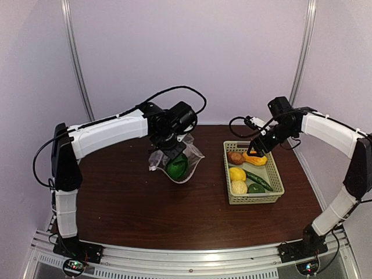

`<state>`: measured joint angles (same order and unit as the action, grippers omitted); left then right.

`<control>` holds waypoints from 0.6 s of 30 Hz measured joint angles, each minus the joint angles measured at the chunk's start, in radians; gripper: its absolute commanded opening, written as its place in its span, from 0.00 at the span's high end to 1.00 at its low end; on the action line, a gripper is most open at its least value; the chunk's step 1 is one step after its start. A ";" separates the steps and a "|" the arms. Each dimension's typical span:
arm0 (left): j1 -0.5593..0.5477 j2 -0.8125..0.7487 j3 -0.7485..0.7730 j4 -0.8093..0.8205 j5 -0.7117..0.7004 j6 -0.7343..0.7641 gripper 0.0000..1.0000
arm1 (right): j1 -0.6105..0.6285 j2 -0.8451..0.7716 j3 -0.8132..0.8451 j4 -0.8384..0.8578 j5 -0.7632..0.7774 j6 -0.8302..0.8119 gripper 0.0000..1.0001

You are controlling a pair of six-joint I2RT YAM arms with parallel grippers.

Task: Place the food in the zip-top bag and seal the zipper
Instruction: Pick up the fake vegetable from the bin.

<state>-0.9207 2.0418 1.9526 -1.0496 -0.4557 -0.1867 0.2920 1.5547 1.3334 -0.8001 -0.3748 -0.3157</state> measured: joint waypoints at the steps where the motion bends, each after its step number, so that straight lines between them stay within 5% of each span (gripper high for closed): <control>1: 0.000 -0.003 -0.021 0.016 0.008 0.005 1.00 | 0.000 0.010 -0.002 -0.001 -0.009 -0.010 0.27; 6: 0.005 -0.075 -0.208 0.170 0.094 0.045 1.00 | 0.003 0.099 -0.012 -0.004 -0.039 -0.041 0.28; 11: 0.016 -0.122 -0.233 0.260 0.234 0.029 1.00 | 0.005 0.193 0.005 -0.007 -0.043 -0.055 0.30; 18: 0.017 -0.253 -0.353 0.410 0.322 0.001 1.00 | 0.005 0.348 0.196 -0.014 -0.019 -0.105 0.32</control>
<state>-0.9035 1.7885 1.5993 -0.6395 -0.1341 -0.1860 0.2966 1.9030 1.5291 -0.8146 -0.3935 -0.4206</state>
